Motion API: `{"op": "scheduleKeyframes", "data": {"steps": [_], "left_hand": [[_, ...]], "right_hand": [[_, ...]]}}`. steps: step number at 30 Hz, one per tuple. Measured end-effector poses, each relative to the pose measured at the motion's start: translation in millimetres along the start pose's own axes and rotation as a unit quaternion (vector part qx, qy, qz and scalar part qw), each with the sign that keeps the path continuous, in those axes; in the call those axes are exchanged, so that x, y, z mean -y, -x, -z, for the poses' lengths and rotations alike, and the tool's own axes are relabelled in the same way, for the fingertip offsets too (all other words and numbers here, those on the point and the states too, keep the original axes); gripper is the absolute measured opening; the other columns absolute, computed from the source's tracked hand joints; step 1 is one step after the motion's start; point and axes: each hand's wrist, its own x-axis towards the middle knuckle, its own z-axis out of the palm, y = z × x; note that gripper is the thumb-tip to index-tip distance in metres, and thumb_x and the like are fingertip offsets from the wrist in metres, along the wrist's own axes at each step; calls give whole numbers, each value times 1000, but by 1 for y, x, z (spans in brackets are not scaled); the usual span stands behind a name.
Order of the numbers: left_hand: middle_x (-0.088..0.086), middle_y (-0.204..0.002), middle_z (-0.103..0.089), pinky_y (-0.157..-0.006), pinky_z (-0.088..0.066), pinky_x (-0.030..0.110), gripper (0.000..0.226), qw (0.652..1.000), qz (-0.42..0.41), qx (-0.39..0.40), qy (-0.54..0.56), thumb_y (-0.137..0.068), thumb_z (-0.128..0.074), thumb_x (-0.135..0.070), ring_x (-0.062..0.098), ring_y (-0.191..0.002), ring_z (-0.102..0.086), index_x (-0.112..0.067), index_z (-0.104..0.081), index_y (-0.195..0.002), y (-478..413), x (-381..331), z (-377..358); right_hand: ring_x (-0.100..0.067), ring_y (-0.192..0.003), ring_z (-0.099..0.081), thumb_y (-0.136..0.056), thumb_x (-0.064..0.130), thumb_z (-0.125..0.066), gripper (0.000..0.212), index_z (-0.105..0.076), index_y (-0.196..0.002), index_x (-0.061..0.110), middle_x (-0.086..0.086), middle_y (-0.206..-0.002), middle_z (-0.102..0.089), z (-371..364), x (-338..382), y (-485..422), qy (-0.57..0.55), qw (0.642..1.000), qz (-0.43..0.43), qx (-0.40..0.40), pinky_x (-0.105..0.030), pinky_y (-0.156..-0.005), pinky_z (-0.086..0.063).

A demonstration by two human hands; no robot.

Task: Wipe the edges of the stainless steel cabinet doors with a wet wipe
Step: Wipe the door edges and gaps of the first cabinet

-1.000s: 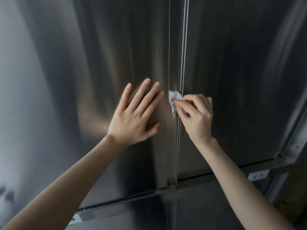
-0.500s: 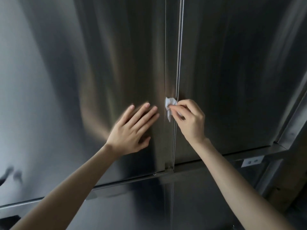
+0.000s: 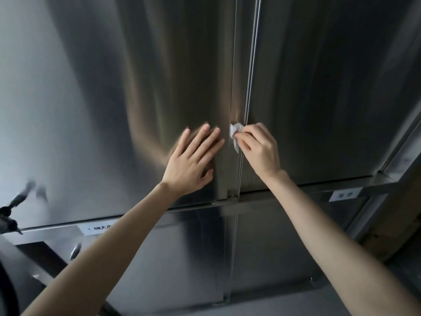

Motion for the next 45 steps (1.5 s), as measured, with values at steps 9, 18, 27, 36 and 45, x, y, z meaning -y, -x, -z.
{"op": "scheduleKeyframes", "data": {"steps": [9, 18, 27, 36, 45], "left_hand": [[3, -163, -10, -122, -1, 49, 88, 999, -3, 53, -6, -74, -65, -31, 24, -151, -3, -19, -28, -153, 15, 0, 7], [3, -162, -5, -121, 2, 51, 97, 995, 25, 92, 12, -67, -73, -27, 27, -150, -1, -18, -27, -152, 46, -25, -3], [3, -159, -20, -120, -10, 53, 86, 995, 26, 90, 40, -69, -76, -26, 25, -149, -13, -17, -42, -147, 36, -13, 23], [3, -157, -29, -120, -14, 49, 69, 987, 27, -60, 143, -75, -61, -16, 24, -148, -19, -10, -47, -142, -50, 14, 57], [5, -153, -39, -119, -16, 46, 63, 973, -69, -51, 215, -79, -49, -18, 23, -146, -23, -11, -50, -141, -119, -51, 62]], "right_hand": [[-22, -63, -59, -70, -6, -78, 14, -70, -68, 5, -4, -74, -66, 0, 32, 120, -49, 975, -25, 214, -30, -56, -52], [-21, -70, -54, -82, 0, -68, 7, -71, -78, 4, -6, -80, -66, -8, 17, 89, -28, 993, -19, 113, -31, -66, -46], [-19, -59, -56, -64, -9, -77, 23, -65, -60, 11, -1, -67, -61, 9, 35, 97, -27, 978, -64, 198, -28, -58, -44], [-22, -71, -57, -77, -10, -67, 14, -71, -73, 3, -10, -78, -62, 84, -9, -28, 70, 991, -114, -22, -23, -67, -48], [-27, -69, -58, -76, -12, -71, 13, -72, -75, 1, -11, -77, -63, 152, -45, -55, 163, 981, -99, 17, -36, -60, -51]]}}
